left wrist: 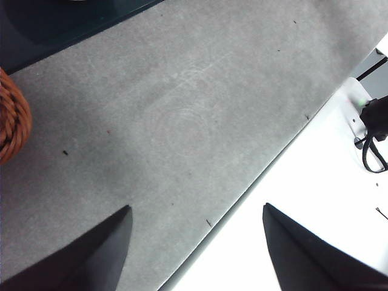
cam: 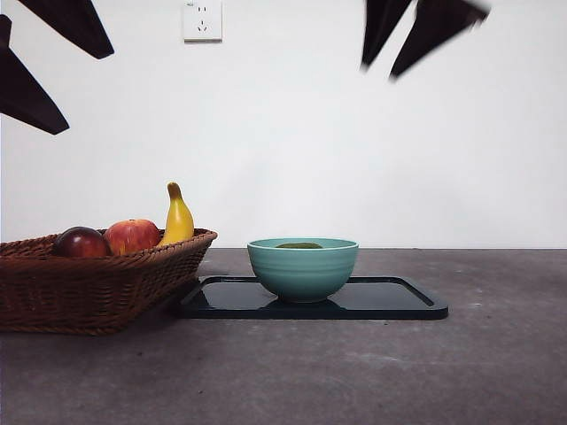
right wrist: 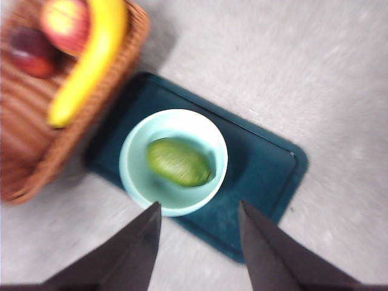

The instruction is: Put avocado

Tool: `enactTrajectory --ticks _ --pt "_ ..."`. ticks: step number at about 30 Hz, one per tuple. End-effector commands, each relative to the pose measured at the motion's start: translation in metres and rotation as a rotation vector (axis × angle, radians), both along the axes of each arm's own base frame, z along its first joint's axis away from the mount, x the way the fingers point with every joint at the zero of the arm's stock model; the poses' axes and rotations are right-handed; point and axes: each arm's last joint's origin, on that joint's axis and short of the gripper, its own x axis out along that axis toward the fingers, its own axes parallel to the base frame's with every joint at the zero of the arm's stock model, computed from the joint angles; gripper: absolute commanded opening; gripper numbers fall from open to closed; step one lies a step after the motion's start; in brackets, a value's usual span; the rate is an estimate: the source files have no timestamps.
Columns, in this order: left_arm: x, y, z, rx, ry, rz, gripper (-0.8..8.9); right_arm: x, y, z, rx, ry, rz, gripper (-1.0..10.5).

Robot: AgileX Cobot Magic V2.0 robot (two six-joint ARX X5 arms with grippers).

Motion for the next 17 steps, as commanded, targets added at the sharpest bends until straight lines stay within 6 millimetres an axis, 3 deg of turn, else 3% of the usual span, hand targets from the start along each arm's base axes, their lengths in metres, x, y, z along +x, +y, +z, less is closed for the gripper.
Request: enactTrajectory --ticks 1,7,12,17 --pt "0.001 -0.002 0.002 -0.005 -0.022 -0.024 3.42 -0.025 -0.007 0.015 0.018 -0.039 0.017 2.1" --pt "0.001 -0.002 0.002 -0.005 -0.023 -0.025 3.43 -0.089 -0.028 0.011 0.06 -0.085 0.068 2.1" --pt "0.001 -0.002 0.002 -0.005 -0.022 -0.025 3.42 -0.141 -0.043 -0.018 0.114 -0.064 0.16 2.1" --pt "0.001 -0.002 0.002 -0.005 -0.022 -0.025 3.42 -0.176 -0.056 -0.049 0.139 -0.039 0.205 2.1"
